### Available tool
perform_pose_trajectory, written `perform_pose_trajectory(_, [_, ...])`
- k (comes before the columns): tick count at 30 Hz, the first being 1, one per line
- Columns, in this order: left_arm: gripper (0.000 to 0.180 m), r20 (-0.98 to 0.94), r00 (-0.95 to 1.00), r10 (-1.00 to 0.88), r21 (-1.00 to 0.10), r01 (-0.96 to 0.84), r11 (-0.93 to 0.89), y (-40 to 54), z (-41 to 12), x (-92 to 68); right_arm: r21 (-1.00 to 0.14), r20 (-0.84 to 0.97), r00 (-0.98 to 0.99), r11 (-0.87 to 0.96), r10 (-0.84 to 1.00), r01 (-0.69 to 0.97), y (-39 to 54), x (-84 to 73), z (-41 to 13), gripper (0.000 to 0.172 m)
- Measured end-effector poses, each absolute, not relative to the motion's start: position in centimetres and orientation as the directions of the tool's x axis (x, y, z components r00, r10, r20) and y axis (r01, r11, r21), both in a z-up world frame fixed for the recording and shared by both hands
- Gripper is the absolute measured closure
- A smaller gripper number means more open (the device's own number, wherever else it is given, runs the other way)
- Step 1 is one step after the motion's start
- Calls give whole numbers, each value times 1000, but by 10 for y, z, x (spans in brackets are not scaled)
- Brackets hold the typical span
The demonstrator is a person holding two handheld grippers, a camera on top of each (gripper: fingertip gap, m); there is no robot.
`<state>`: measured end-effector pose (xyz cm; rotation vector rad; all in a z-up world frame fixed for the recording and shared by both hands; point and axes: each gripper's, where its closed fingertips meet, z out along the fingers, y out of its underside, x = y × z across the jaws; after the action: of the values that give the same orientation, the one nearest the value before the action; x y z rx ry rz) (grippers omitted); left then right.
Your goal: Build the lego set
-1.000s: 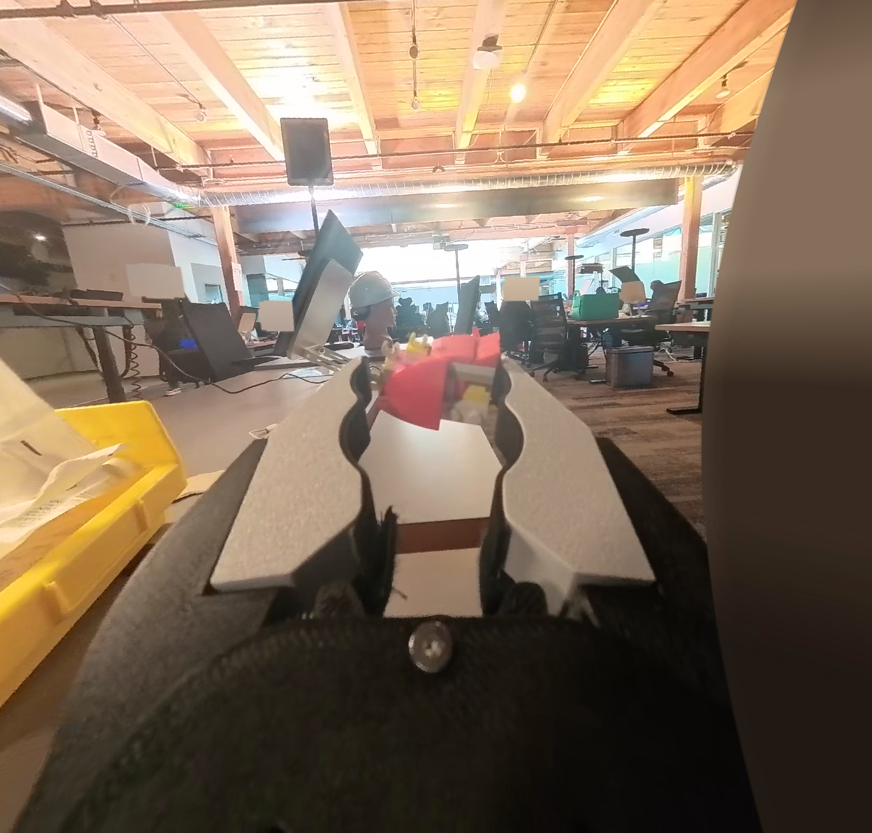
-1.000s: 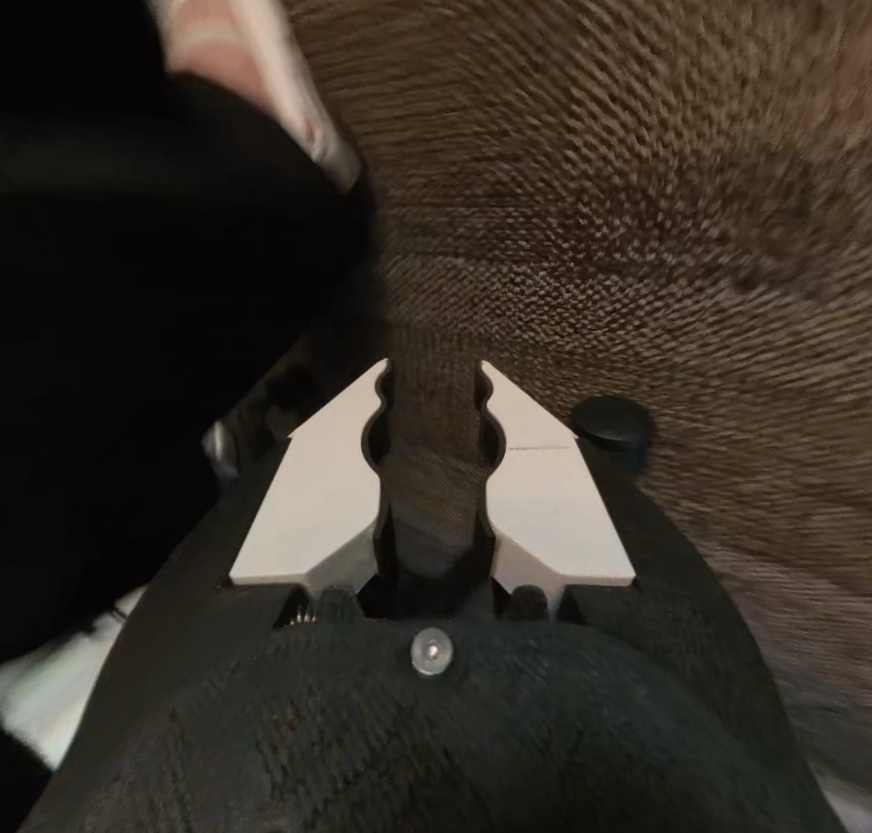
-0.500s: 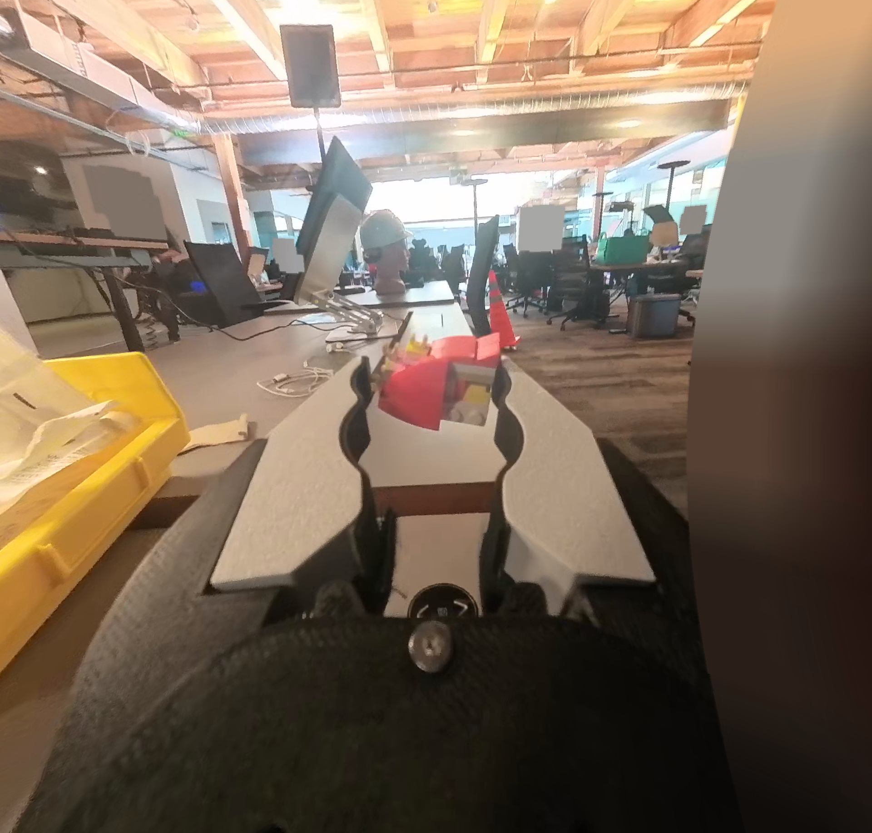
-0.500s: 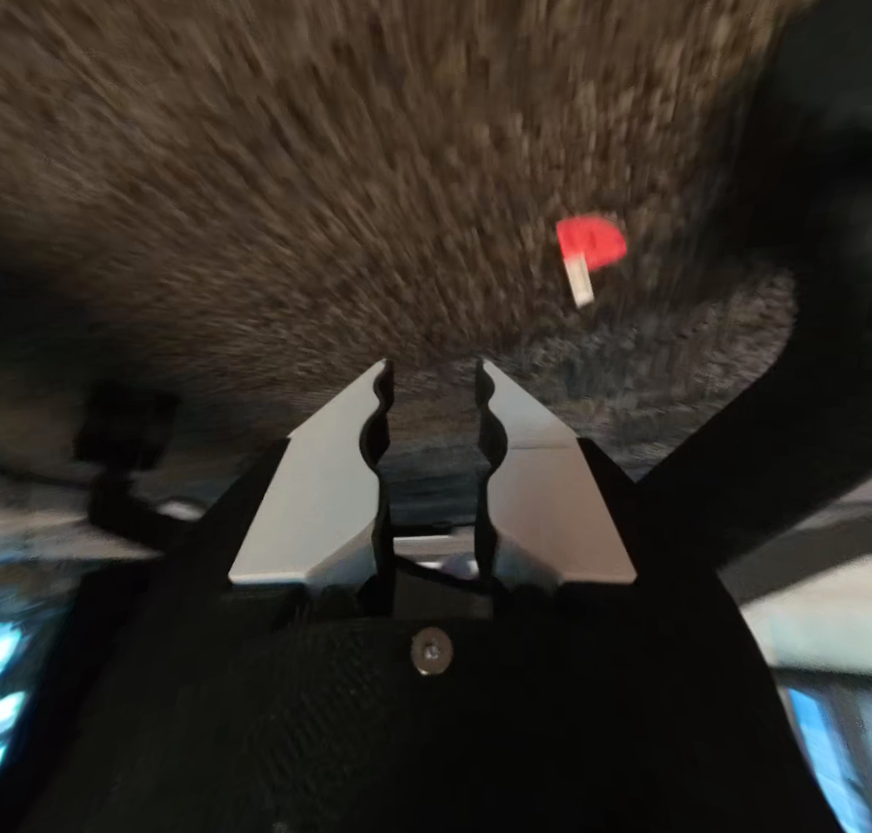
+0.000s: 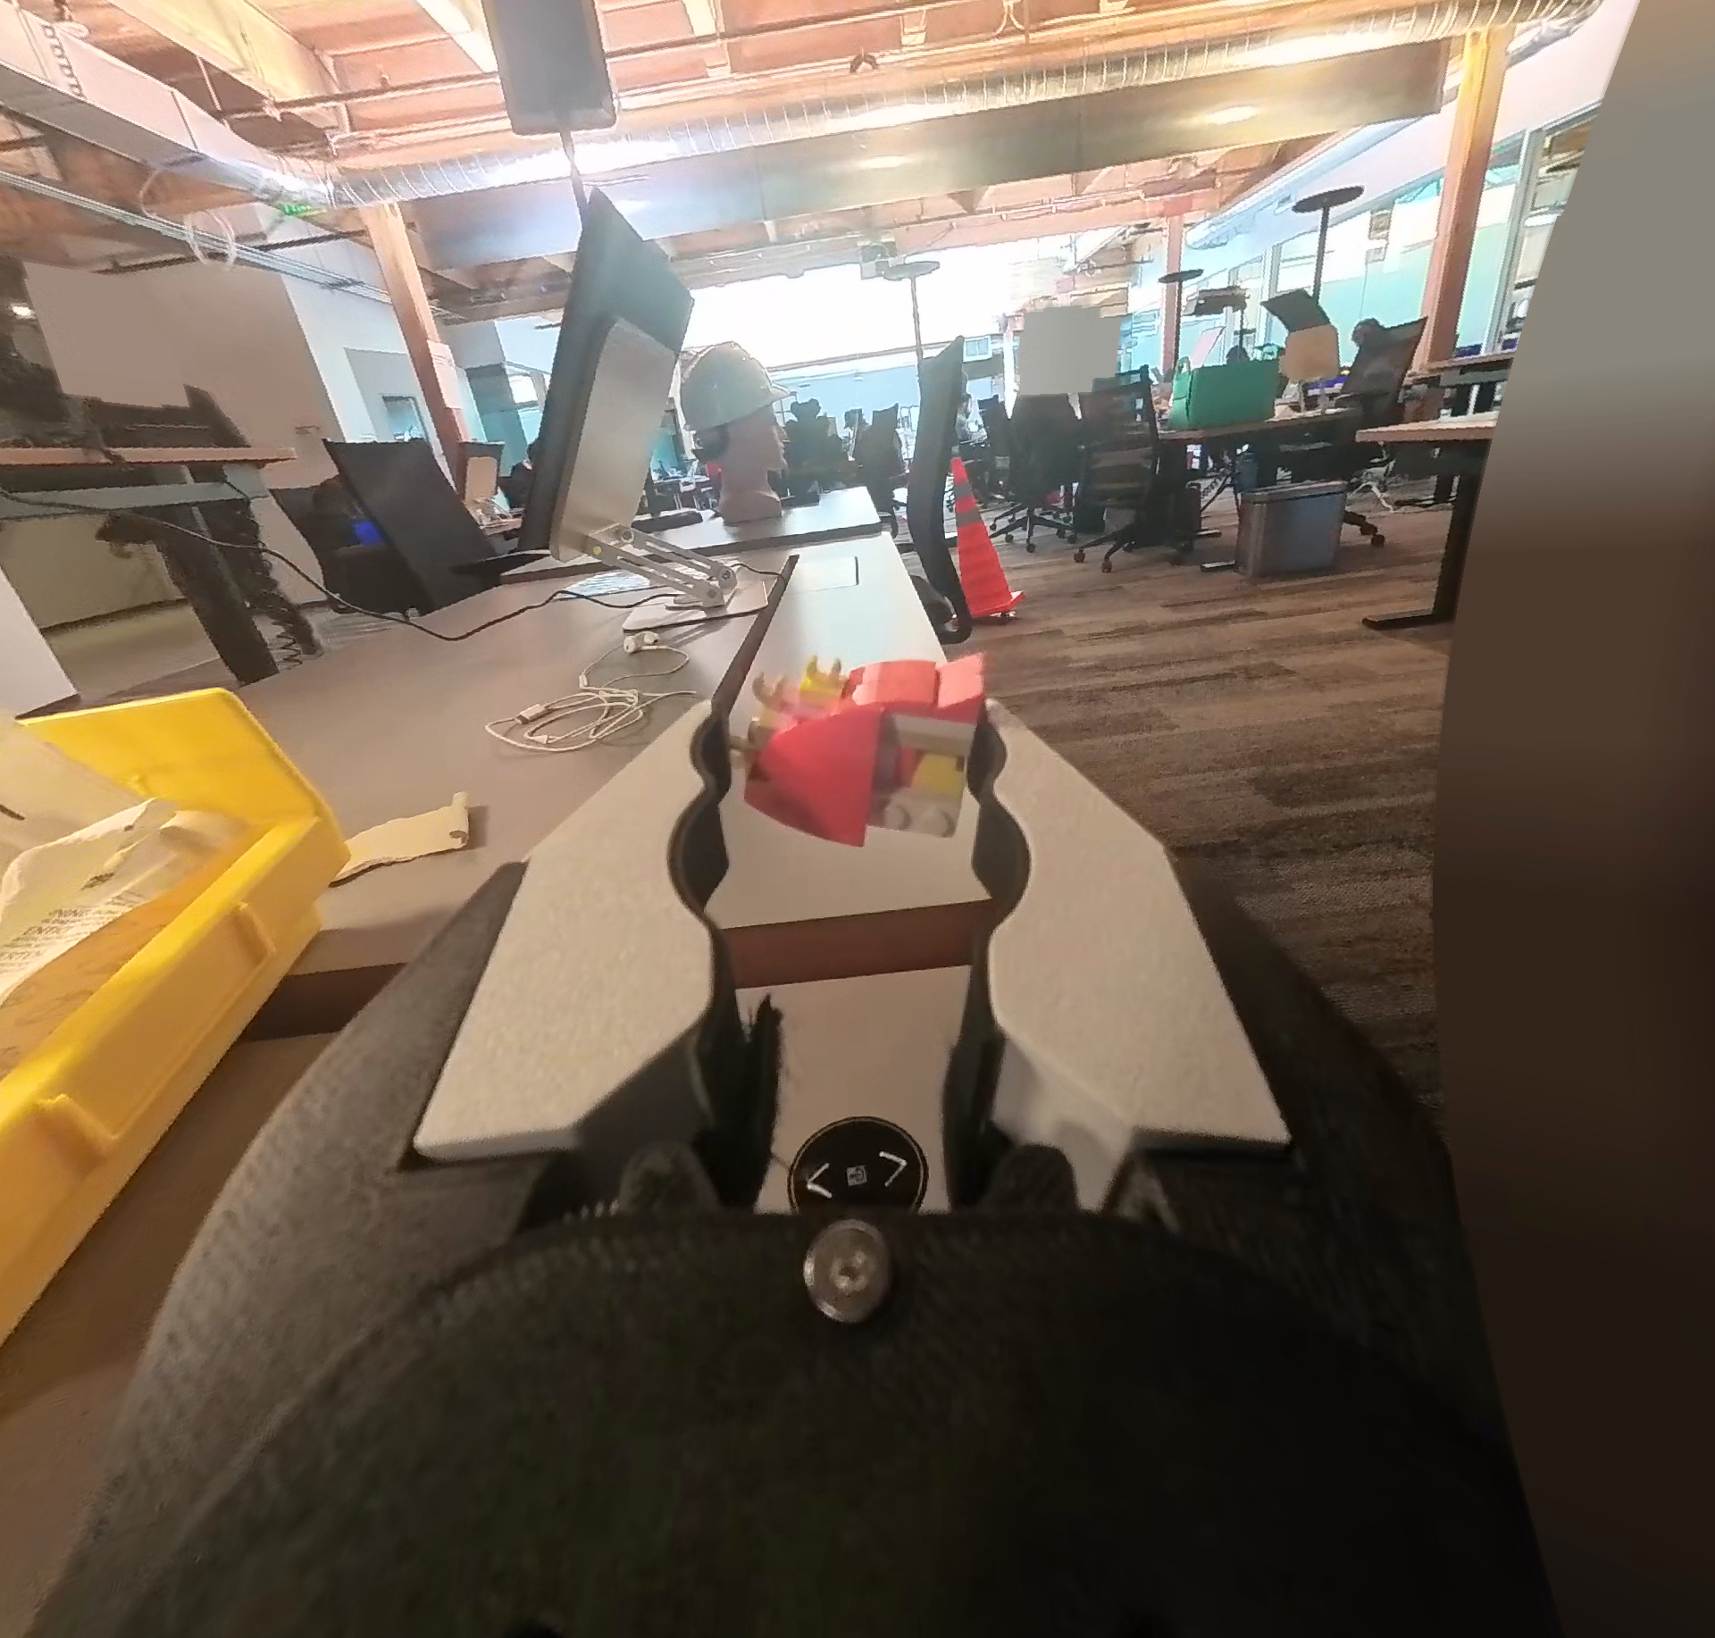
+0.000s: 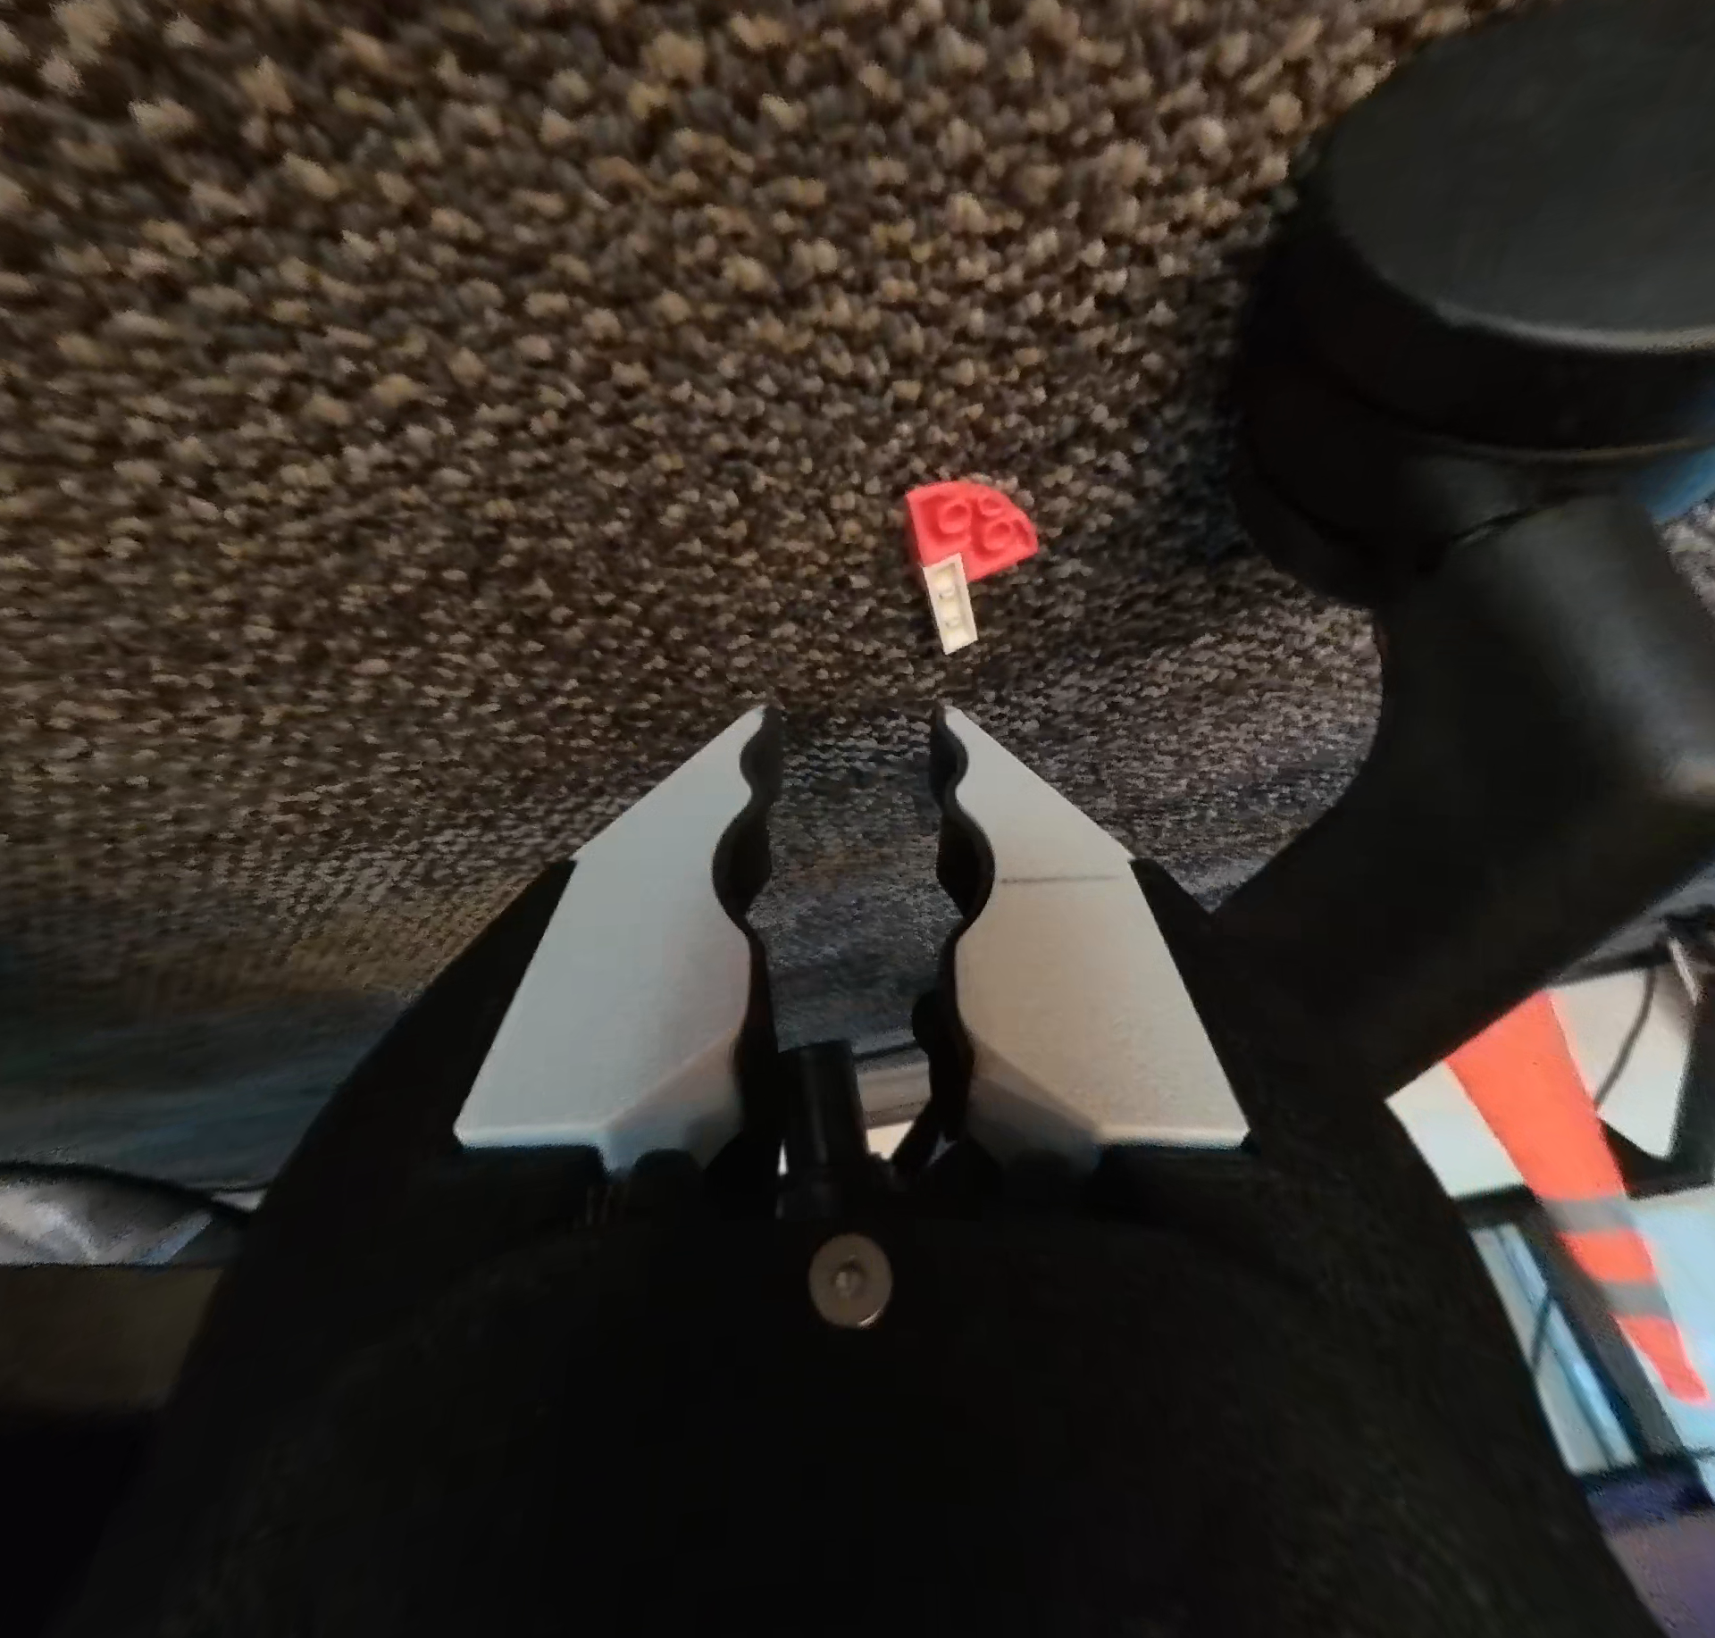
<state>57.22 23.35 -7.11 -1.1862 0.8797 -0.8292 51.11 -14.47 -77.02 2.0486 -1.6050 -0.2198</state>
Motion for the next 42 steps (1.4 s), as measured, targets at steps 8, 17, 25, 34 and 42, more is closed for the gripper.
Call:
perform_pose_trajectory(8, [131, -187, 434, -881, -977, 8, 211, 233, -78, 579, 494, 282, 345, -173, -896, -852, -154, 504, -777, 130])
perform_pose_trajectory(17, [131, -299, 424, -855, -953, -93, 287, 227, -86, 587, 430, 289, 347, -202, -892, -880, -159, 517, -793, 150])
perform_pose_trajectory(25, [130, -343, 414, -843, -939, -133, 317, 226, -89, 591, 417, 242, 303, -183, -922, -890, -153, 516, -796, 166])
perform_pose_trajectory(34, [131, -338, 425, -840, -940, -114, 321, 227, -86, 589, 325, 183, 492, -420, -851, -848, -133, 538, -796, 166])
perform_pose_trajectory(42, [131, -234, 484, -843, -943, 100, 319, 228, -55, 565, -39, 118, 679, -687, -724, -726, -93, 640, -758, 166])
